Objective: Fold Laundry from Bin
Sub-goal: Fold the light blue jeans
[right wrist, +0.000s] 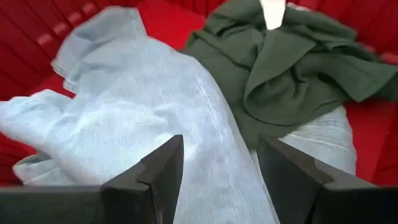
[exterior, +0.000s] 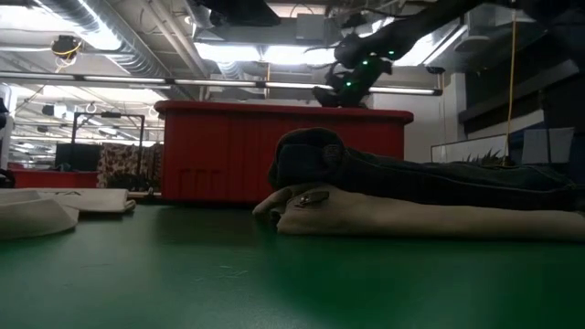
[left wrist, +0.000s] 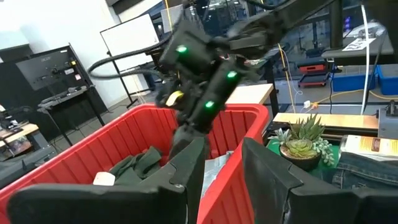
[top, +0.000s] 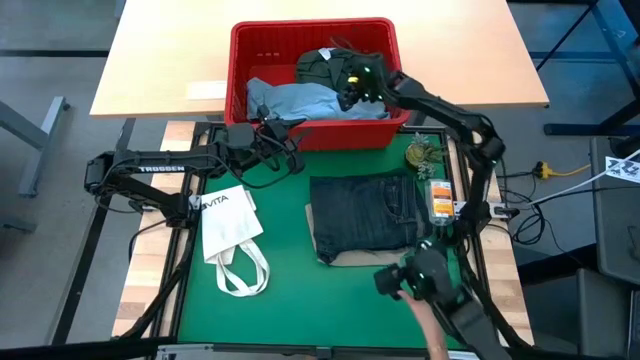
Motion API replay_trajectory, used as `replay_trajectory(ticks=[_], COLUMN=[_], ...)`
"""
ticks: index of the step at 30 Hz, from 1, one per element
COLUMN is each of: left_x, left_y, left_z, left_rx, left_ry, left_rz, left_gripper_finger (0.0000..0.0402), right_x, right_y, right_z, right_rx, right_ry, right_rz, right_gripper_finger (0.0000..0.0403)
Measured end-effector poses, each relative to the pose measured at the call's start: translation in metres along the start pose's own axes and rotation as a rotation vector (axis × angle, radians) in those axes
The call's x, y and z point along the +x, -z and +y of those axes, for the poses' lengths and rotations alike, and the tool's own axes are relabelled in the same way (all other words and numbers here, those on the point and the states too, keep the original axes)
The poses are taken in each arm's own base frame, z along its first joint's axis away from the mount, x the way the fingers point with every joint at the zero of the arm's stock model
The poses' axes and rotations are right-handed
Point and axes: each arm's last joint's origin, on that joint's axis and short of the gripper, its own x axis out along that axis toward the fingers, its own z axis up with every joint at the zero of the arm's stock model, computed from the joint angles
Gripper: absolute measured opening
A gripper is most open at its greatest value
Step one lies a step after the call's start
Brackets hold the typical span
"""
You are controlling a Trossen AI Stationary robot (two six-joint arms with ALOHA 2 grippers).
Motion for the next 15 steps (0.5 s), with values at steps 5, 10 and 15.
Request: replay_trajectory(ticks=[5,10,15], left_x=[0.000,0.000,0.000], left_y=[0.000,0.000,0.000], left_z=[0.000,0.000,0.000], left_rx=[0.000,0.000,0.000], left_ry=[0.000,0.000,0.001], left_rz=[0.001,0.002,0.002], left_gripper_finger=[0.0103,0.0103,0.0103], right_x=[0.018,0.035,0.059], right_y=[-0.025,-0.032,-0.010], right_z=[0.002,0.003,-0.001], right_rx=[-0.006,-0.011,-0.014], right_ry=[0.011,0.024,0.032], right_rz=[0.106,0.247,0.369], right_gripper_finger=[0.0205,0.0205,0.0205])
